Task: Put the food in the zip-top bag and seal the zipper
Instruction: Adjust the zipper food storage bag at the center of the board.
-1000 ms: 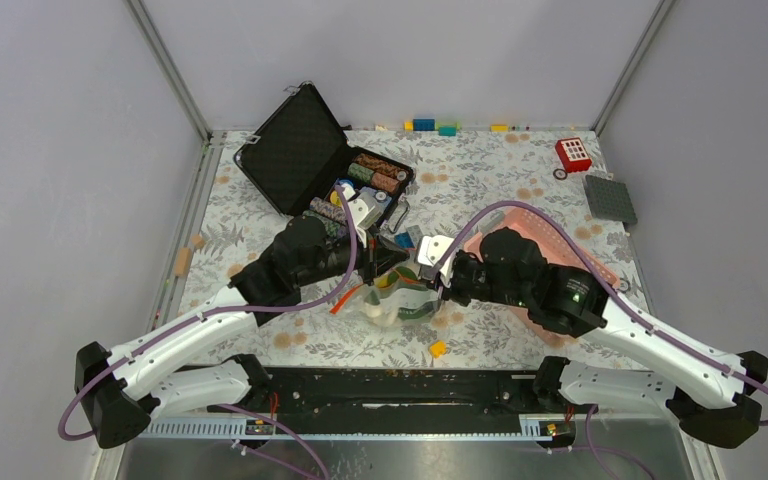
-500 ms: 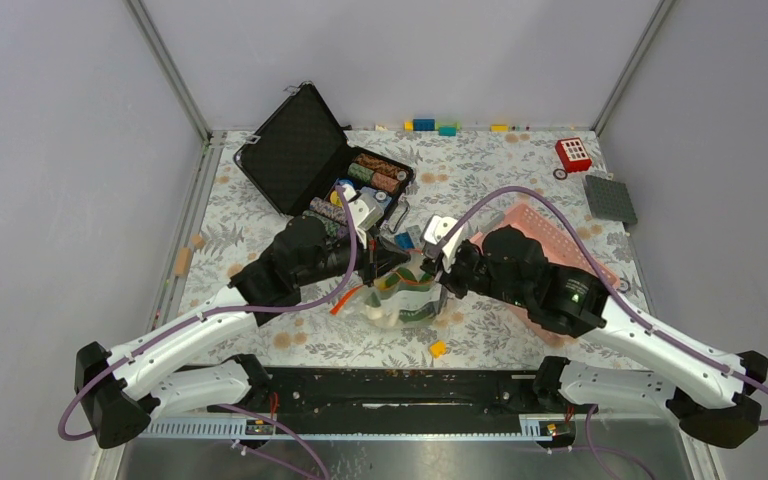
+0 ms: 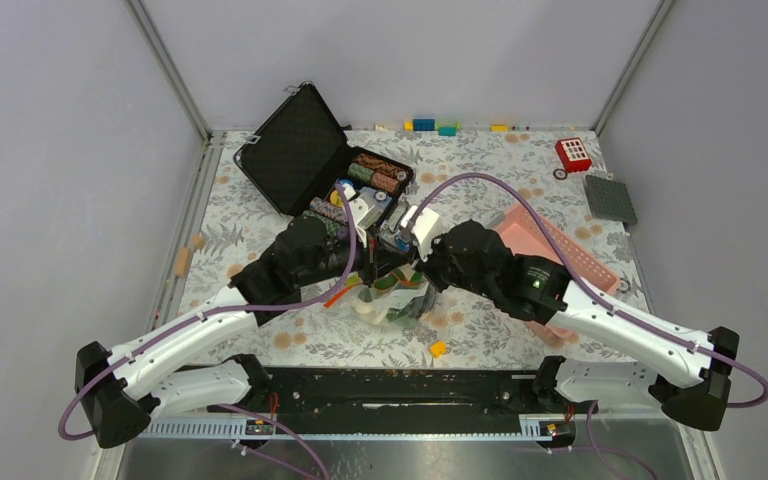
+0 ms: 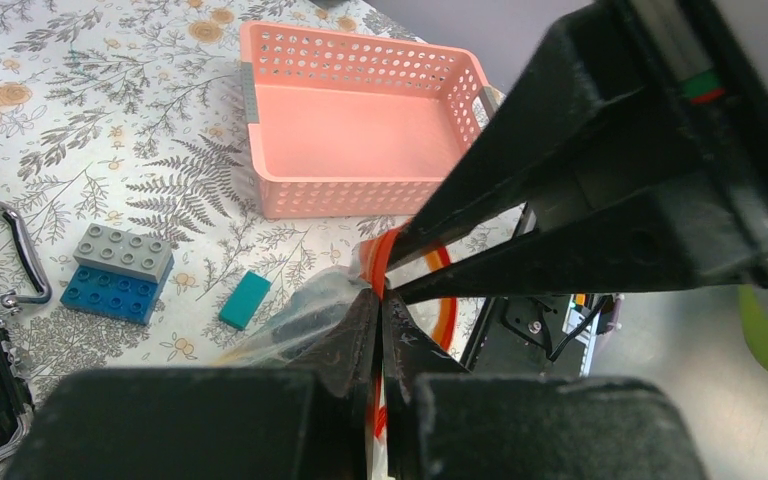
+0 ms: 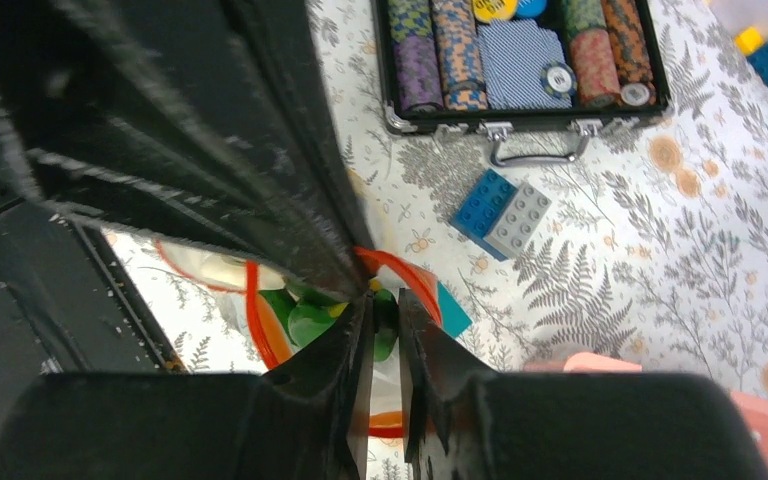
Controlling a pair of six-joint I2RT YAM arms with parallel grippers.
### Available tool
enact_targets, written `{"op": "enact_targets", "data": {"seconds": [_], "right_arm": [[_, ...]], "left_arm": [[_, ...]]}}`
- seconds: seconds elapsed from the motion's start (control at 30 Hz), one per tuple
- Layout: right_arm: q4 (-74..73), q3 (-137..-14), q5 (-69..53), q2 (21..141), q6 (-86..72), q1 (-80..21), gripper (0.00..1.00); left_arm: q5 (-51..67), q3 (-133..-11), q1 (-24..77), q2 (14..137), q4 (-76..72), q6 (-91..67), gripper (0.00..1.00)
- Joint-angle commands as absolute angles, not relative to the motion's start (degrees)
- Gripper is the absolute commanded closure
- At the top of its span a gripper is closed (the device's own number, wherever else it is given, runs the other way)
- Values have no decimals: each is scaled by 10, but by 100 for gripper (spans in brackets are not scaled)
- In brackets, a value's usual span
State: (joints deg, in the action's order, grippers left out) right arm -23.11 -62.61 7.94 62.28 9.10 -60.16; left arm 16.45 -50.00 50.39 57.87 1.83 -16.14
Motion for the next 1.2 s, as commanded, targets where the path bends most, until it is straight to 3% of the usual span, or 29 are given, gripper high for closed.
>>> {"op": "enact_targets", "data": {"seconds": [0.0,0.43,0.63,0.97,1.17], "right_arm": [[-307,-634,165,663,52,-605,100],[-393,-629,299,657,-51,-608,100],[-427,-665,303,649,-49,-614,75],[-313,-652,131,535,-3,-614,37],[-242,-617,129,467,-5,-614,28]], "left_arm": [[183,-506,509,557,-72,-192,100],[154,-498,510,555,-79,-206,100],[150,-496,509,558,-78,-205,100],[163,-503,509,582,-76,-201,100],[167,-504,510,582,-75,-200,100]]}}
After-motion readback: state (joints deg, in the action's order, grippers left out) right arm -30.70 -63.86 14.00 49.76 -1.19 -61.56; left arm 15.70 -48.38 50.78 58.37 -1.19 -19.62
